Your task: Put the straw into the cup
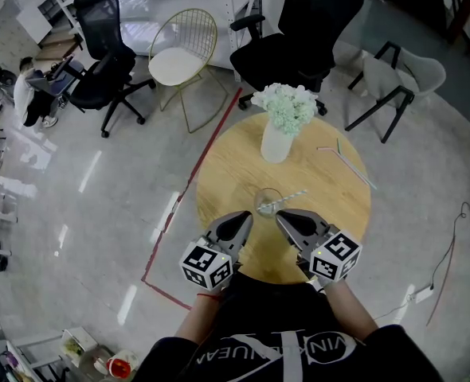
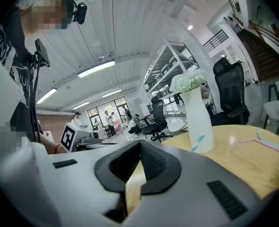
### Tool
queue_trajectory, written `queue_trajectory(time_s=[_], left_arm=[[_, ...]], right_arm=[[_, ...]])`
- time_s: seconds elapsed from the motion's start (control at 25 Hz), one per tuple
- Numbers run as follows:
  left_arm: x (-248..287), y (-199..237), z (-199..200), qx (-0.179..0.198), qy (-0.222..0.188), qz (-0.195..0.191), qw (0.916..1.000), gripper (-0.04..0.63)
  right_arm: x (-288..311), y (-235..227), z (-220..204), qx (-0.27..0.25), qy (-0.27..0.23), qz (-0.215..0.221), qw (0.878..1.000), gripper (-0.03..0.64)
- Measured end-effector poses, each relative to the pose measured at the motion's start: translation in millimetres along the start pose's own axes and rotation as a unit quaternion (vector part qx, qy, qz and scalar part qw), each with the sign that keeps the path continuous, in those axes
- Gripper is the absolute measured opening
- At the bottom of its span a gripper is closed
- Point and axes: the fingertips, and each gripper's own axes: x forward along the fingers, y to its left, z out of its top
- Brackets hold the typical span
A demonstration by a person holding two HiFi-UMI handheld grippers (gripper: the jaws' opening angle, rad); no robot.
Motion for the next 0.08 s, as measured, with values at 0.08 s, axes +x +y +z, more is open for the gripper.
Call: queue_trajectory(time_s=[0.08], left_arm=[[1.0, 1.8, 0.3, -0.001, 0.001, -0.001, 1.0000, 0.020]], right_arm=[[1.1, 0.2, 0.7, 0.000, 0.000, 0.001, 1.000, 0.003]])
